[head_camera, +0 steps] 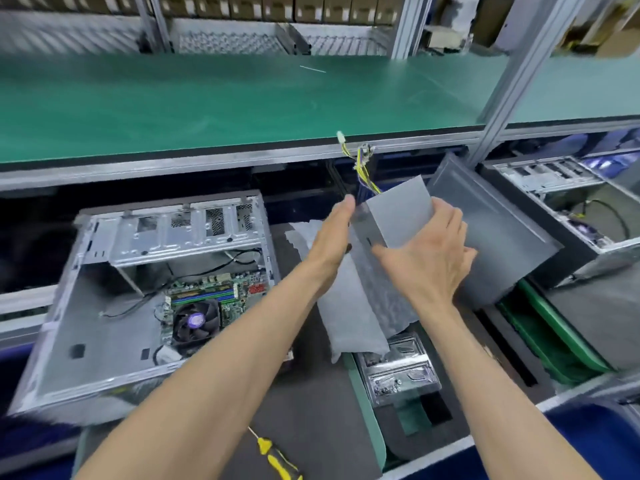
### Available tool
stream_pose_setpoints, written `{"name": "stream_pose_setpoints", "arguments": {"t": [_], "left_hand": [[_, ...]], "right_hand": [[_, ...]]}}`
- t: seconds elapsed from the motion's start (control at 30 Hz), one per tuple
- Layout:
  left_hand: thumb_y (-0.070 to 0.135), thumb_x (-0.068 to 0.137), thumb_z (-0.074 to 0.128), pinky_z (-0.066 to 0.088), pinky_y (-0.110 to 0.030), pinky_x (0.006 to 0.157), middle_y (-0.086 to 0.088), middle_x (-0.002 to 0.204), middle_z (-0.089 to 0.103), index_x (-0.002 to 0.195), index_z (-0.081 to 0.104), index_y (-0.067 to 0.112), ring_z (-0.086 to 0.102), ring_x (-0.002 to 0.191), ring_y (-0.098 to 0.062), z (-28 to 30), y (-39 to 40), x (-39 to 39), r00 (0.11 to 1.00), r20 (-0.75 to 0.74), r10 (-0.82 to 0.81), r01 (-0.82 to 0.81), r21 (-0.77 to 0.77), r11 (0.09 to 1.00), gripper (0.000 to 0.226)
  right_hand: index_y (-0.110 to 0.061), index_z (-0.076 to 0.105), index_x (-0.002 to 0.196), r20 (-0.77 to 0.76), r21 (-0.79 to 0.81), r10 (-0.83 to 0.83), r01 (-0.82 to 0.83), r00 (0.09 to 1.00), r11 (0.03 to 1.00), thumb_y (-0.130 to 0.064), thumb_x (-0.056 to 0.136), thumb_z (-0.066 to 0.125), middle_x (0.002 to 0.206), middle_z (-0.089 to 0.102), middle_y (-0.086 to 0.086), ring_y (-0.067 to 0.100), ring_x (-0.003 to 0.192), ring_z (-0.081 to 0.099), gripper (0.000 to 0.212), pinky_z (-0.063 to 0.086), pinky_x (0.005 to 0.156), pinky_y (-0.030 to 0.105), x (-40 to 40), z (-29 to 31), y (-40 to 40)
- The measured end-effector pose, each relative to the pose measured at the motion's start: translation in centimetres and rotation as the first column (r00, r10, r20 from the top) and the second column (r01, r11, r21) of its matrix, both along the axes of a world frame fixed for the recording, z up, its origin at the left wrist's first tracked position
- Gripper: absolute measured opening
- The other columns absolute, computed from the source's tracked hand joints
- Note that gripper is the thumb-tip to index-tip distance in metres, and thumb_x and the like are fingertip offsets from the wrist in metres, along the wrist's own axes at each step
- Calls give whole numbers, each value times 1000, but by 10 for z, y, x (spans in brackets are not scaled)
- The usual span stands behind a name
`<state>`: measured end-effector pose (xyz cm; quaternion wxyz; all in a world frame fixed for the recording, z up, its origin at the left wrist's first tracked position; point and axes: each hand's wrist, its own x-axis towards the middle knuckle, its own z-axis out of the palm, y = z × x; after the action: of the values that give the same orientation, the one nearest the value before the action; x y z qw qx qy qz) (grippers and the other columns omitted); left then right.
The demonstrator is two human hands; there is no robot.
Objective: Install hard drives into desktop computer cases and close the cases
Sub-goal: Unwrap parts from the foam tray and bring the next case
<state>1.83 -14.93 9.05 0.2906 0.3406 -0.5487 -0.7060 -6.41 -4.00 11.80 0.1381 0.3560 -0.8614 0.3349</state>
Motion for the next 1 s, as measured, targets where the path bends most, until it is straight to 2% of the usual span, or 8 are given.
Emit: {"name": "stream_pose_setpoints", "arguments": {"t": [0.13,0.23,0.33,0.43,0.57,0.67,0.87,1.0], "left_hand": [[63,94,53,41,-48,112,6,142,58,140,54,30,52,134,-22,-5,-19,61,989,-45,140,-132,141,981,57],[57,84,64,54,-40,96,-7,123,72,125,70,17,68,113,-25,-8,-30,121,978,-98,182,-163,176,971,57],[48,75,71,60,-32,71,-6,106,77,94,82,22,74,91,-23,-5,-39,189,978,-81,191,-170,213,962,34],[37,72,75,59,-33,62,-11,103,77,92,82,17,74,85,-28,0,-49,252,979,-61,195,-176,233,956,29],[30,61,83,60,-37,64,-13,108,75,113,67,14,74,87,-31,21,-50,306,963,67,263,-262,-11,965,56],[42,47,87,60,-34,63,-2,106,73,116,55,23,75,82,-20,36,-48,334,882,301,363,-314,-200,928,78],[53,41,87,56,-30,64,10,102,69,109,52,34,71,84,-12,41,-43,362,752,473,460,-326,-340,882,78],[55,44,87,58,-37,71,9,102,64,112,49,29,67,88,-15,46,-46,362,613,564,554,-385,-399,832,82]], "right_hand": [[-20,41,134,337,-203,194,-130,921,971,-52,48,88,126,52,-4,22,118,53,103,46,94,46,48,14,-28],[-19,45,133,569,-339,357,-183,741,923,-42,47,94,115,59,-8,15,106,60,101,54,86,36,84,15,-48],[-16,53,127,718,-453,501,-221,483,864,-33,46,94,108,67,-8,9,90,69,92,59,68,28,120,8,-64],[-10,61,122,765,-594,629,-225,139,772,-24,49,90,111,74,7,23,90,74,80,61,69,41,155,-8,-79],[-4,53,133,738,-675,625,-268,-255,688,-7,65,70,123,68,18,38,99,67,71,58,81,59,199,-28,-92],[-9,55,134,684,-696,544,-211,-487,686,-12,69,68,129,64,17,37,108,61,66,52,92,55,212,-28,-112],[-9,64,90,509,-719,572,47,-644,693,-19,82,65,106,65,9,28,107,62,13,46,102,37,212,-17,-147],[-18,56,81,469,-754,699,167,-539,635,-14,89,62,83,64,1,22,92,69,11,44,88,33,193,-12,-153]]}}
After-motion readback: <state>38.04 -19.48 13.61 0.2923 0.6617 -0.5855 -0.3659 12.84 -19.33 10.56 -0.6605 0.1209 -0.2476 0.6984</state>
